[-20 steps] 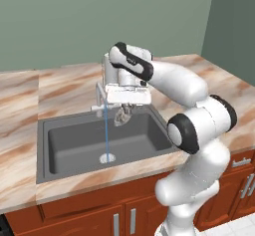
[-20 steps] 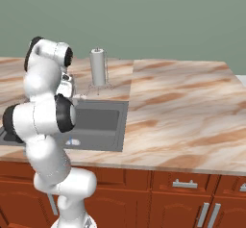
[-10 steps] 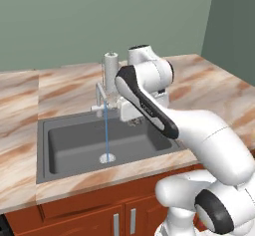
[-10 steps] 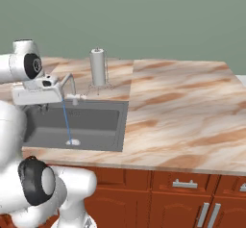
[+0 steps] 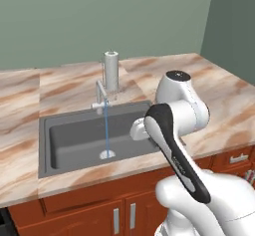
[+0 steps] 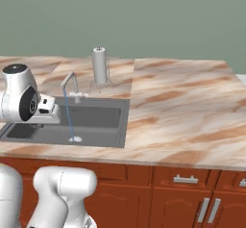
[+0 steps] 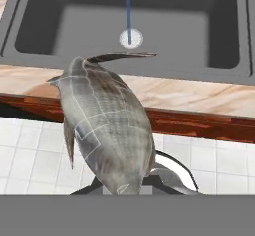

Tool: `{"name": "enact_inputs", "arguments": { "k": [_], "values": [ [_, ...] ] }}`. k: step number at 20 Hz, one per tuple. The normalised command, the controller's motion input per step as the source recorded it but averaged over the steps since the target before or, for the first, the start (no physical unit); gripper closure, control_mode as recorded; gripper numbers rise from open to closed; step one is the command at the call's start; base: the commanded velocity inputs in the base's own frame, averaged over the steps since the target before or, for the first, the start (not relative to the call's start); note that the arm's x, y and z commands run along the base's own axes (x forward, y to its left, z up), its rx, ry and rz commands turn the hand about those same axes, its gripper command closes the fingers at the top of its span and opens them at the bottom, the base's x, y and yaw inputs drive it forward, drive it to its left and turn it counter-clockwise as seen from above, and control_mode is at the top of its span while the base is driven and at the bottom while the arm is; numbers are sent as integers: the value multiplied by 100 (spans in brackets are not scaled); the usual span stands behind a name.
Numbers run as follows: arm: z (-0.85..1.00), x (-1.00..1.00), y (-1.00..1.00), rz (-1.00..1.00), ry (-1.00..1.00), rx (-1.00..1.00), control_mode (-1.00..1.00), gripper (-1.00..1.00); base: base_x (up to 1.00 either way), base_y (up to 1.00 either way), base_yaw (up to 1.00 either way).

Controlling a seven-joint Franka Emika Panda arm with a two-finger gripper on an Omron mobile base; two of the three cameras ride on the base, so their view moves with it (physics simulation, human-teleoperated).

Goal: Take the fish out of the fridge, briefly rinse it in the sink, and place it on the tray next to the sink.

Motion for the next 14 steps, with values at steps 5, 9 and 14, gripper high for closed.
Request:
{"name": "enact_inputs", "arguments": {
  "k": [5, 9, 14],
  "values": [
    [0, 0, 0, 0, 0, 0, 100, 100, -71, 90, 0],
    [0, 0, 0, 0, 0, 0, 100, 100, -7, 100, -5],
    [0, 0, 0, 0, 0, 0, 100, 100, 31, 100, -14]
  ]
}}
